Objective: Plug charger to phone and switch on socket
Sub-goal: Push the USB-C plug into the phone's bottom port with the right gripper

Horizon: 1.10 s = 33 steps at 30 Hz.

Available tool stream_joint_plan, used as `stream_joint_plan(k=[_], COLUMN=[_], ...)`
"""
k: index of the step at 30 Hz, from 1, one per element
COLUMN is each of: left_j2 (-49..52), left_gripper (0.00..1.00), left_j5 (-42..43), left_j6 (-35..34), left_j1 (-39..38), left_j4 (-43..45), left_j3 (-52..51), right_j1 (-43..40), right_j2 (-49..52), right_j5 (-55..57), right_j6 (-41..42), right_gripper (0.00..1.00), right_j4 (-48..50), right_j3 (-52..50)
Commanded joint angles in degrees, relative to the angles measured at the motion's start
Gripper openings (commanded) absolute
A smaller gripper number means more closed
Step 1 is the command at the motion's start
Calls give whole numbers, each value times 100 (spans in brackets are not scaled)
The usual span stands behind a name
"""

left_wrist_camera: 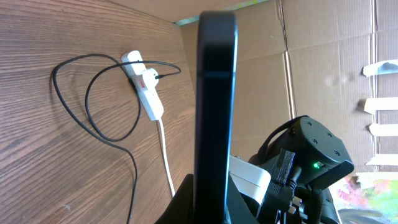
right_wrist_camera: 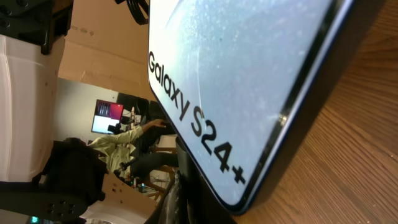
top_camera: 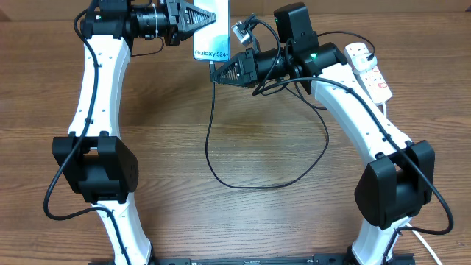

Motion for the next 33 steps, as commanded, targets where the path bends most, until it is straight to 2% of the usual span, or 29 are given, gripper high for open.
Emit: stream_joint_plan(k=[1, 33], left_j2=[-133, -133], left_gripper=[4, 4], left_j5=[367, 708], left_j6=[-55, -50], left_j1=[15, 15], left_j4=[17, -24], left_j3=[35, 35], right_j1=[24, 24], right_j2=[-127, -127], right_j5=[-15, 505], right_j6=[24, 299], right_gripper=[4, 4], right_j4=[120, 905], right_j3=[129, 129])
